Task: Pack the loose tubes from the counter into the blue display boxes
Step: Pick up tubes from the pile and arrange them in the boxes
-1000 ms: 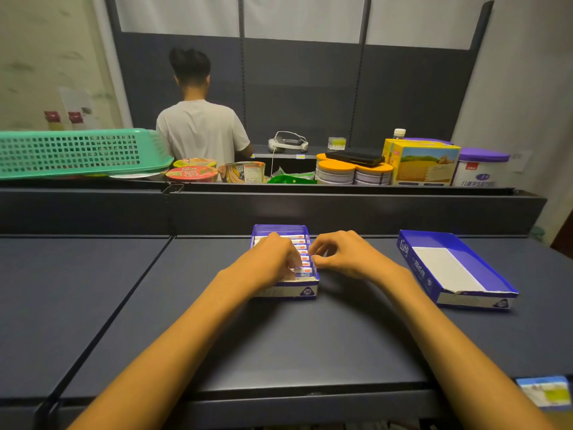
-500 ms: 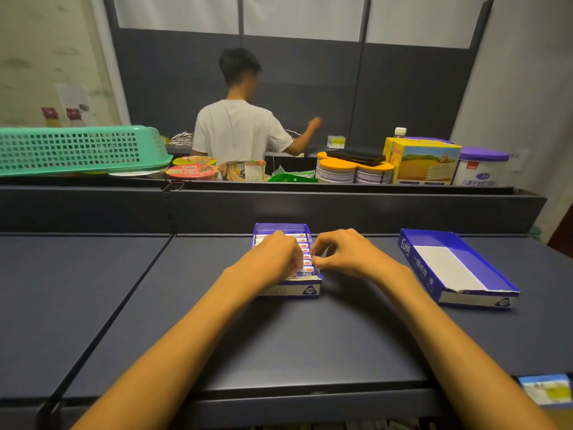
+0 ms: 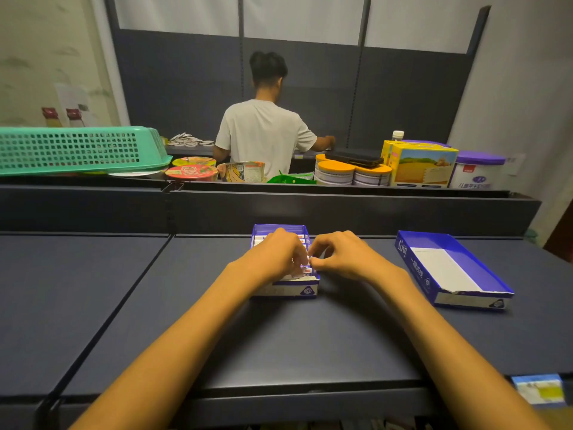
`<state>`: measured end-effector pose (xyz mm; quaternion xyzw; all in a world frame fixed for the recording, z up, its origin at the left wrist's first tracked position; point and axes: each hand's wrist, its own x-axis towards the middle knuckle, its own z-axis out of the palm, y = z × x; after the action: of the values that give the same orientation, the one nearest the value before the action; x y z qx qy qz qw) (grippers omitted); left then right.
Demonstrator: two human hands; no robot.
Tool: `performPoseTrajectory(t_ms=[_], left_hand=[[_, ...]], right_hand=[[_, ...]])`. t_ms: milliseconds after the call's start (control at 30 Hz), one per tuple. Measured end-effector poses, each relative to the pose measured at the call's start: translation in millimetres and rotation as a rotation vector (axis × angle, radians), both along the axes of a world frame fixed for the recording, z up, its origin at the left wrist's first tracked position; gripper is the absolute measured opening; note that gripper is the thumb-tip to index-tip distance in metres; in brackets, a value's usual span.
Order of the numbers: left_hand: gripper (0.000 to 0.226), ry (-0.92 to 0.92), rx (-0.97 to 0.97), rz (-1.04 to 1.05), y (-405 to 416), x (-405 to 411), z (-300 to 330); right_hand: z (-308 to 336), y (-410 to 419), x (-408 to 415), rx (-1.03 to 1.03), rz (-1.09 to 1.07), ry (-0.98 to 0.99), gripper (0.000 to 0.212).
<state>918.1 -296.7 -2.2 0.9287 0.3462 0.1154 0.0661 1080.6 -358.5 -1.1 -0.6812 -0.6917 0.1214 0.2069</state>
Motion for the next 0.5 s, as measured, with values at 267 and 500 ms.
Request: performPoseTrajectory(t_ms=[267, 500], left_hand=[[0.021, -0.022, -0.006, -0.009, -2.8, 1.6, -4.0], [0.022, -0.031, -0.024, -0.051, -4.7, -6.2, 3.9]], right_hand=[[-3.8, -0.6, -1.8, 0.027, 0.009, -0.005, 0.026], [1.1, -7.0, 1.7, 0.018, 0.037, -0.046, 0.033]])
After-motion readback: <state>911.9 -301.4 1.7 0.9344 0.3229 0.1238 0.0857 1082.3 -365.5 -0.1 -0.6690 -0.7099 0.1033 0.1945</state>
